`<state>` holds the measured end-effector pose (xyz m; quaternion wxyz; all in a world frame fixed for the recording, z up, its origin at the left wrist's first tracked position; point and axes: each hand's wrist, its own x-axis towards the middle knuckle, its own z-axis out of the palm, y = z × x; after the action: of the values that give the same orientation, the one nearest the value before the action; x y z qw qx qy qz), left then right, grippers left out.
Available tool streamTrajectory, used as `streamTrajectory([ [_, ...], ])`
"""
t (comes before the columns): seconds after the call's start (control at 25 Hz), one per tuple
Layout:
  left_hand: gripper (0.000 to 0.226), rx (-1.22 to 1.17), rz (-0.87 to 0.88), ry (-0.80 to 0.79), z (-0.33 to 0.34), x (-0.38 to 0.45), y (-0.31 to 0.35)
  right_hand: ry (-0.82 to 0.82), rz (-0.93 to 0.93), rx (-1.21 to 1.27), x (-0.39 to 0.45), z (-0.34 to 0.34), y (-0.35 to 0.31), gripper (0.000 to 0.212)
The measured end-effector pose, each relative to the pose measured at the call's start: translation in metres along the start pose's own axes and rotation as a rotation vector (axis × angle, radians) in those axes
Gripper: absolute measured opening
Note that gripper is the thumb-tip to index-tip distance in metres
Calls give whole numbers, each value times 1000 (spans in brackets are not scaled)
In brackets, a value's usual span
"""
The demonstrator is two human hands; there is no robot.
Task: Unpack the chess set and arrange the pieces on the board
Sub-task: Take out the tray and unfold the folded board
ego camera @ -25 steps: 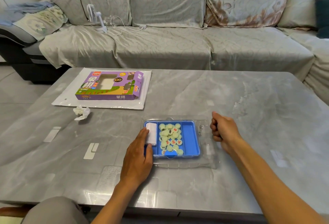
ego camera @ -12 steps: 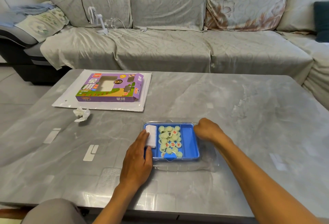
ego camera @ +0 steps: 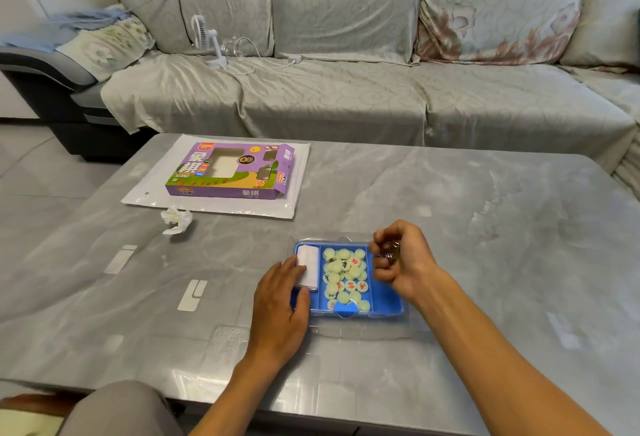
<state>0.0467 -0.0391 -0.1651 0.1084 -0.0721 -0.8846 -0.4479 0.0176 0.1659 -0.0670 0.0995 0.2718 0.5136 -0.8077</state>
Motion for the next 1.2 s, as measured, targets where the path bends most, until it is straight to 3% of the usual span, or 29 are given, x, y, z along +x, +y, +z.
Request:
streamTrajectory([
  [0.04, 38, -83, -40, 109, -4, 0, 10, -38, 25, 68, -4, 15, 4, 17],
  [0.12, 21, -523, -346, 283, -12, 11, 37, -75, 46, 188, -8, 51, 18, 18],
  [0.2, 26, -1186, -696, 216, -17, 33, 59, -104, 56, 300, -12, 85, 33, 18],
  [0.24, 33, -1409, -794, 158, -20, 42, 65, -129, 39, 342, -14, 99, 40, 22],
  [0.36, 42, -1631, -935, 157, -29, 55, 58, -176, -67, 335, -16, 114, 52, 37],
  [0.52, 39, -1596, -989, 201, -45, 62, 35, -244, -136, 194, -12, 116, 62, 42],
  [0.72, 34, -1570, -1022, 227, -50, 68, 21, -229, -237, 212, -10, 124, 74, 29],
  [0.88, 38, -1367, -927, 352, -77, 108, -19, -190, -437, -66, -12, 85, 74, 37],
  [1.04, 34, -983, -780, 358, -89, 139, -43, -53, -517, -354, -3, 36, 59, 25],
  [1.2, 21, -286, -672, 202, -72, 126, -42, 106, -665, -819, 12, 1, 56, 23],
])
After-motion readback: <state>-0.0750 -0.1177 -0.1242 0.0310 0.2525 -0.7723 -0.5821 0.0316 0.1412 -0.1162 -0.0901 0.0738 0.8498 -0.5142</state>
